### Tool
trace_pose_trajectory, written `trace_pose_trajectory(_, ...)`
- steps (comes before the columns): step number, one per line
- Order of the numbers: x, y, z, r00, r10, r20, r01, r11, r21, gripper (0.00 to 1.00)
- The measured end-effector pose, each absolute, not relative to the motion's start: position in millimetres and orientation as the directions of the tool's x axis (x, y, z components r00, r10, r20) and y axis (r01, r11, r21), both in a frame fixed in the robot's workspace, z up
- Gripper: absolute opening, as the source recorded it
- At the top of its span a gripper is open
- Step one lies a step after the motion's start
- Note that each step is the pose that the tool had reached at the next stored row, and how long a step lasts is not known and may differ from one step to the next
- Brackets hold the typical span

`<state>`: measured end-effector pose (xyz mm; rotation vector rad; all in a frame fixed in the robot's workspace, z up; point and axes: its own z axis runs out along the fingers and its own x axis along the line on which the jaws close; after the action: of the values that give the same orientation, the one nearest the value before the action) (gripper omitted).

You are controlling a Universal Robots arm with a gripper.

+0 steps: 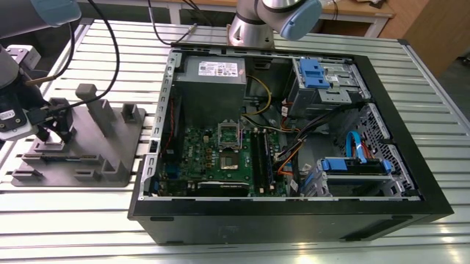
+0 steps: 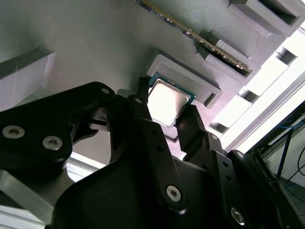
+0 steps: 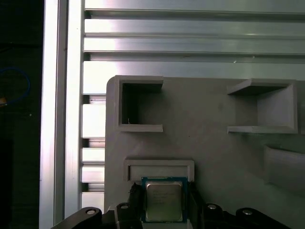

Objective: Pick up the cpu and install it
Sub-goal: 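Pick up the cpu and move it towards the insertion slot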

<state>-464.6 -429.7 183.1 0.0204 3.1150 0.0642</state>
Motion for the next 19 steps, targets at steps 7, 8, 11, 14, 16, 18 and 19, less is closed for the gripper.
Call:
trace_pose_trajectory(7,-465.5,-429.6,183.0,-1.0,0.014,-0.026,0.013,0.999,0.041,0.5)
trace_pose_trajectory(8,-465.6,-429.6,183.0,-1.0,0.014,-0.026,0.013,0.999,0.041,0.5)
trace_pose_trajectory(11,-465.7,-429.6,183.0,-1.0,0.014,-0.026,0.013,0.999,0.041,0.5)
trace_pose_trajectory(14,-465.8,-429.6,183.1,-1.0,0.014,-0.026,0.013,0.999,0.041,0.49)
trace_pose_trajectory(16,-465.9,-429.6,183.0,-1.0,0.014,-0.026,0.013,0.999,0.041,0.47)
trace_pose_trajectory(18,-465.9,-429.6,183.0,-1.0,0.014,-0.026,0.013,0.999,0.041,0.47)
trace_pose_trajectory(19,-465.9,-429.6,183.0,-1.0,0.014,-0.026,0.013,0.999,0.041,0.47)
